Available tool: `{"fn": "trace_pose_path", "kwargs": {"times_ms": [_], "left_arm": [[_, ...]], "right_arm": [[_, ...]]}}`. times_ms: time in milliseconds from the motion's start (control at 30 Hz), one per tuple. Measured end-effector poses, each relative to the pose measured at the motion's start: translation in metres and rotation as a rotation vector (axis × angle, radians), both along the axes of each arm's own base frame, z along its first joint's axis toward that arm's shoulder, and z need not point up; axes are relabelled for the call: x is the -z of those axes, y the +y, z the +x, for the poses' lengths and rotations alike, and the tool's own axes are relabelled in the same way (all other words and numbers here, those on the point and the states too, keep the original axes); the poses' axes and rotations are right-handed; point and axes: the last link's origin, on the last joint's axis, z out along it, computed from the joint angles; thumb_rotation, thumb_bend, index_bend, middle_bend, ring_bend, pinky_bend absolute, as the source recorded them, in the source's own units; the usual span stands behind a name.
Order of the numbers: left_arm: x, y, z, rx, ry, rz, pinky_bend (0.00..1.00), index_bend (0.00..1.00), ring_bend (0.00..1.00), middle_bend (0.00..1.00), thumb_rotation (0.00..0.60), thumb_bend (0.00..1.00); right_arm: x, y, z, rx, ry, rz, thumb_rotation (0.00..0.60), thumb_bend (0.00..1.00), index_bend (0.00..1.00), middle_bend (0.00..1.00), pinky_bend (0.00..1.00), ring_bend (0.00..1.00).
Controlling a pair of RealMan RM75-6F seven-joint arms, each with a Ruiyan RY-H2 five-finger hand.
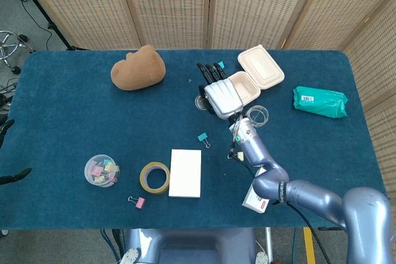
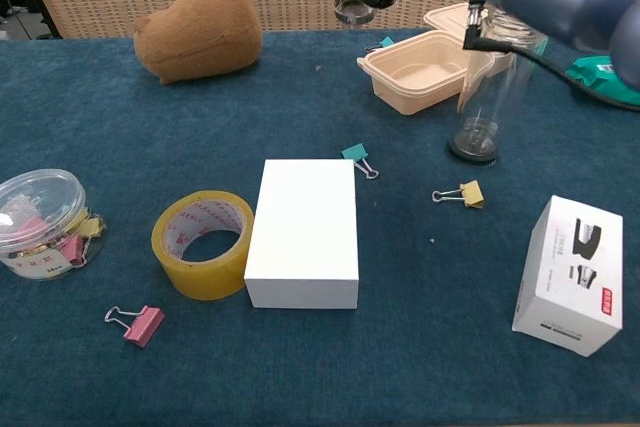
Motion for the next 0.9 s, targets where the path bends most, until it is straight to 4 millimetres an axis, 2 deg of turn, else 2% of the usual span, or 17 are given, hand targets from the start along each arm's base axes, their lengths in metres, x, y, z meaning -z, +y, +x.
{"fn": "trace_pose_path", "kwargs": {"times_ms": [267,467,667,900], "left_arm": [[0.004,0.000,0.002,0.001,0.009,-0.008,0.00,0.00,0.00,0.00,0.600,0.00],[0.004,0.000,0.003,0.002,0.008,-0.007,0.00,0.00,0.00,0.00,0.600,0.00],[0.004,0.000,0.003,0.000,0.006,-0.006,0.00,0.00,0.00,0.00,0.600,0.00],[0.004,-0.001,0.003,0.003,0.008,-0.009,0.00,0.00,0.00,0.00,0.600,0.00]], "right_arm": [[-0.048,0.007,-0.029,0.036,0.038,-0.065,0.600,0.61,0.61,0.00,0.00,0.00],[-0.073,0.021,-0.052,0.075,0.061,-0.071,0.600,0.62,0.61,0.00,0.00,0.00],[-0.089,0.036,-0.066,0.096,0.084,-0.070,0.600,0.62,0.61,0.00,0.00,0.00],[-0.092,0.049,-0.086,0.101,0.144,-0.073,0.600,0.62,0.61,0.00,0.00,0.00]]}}
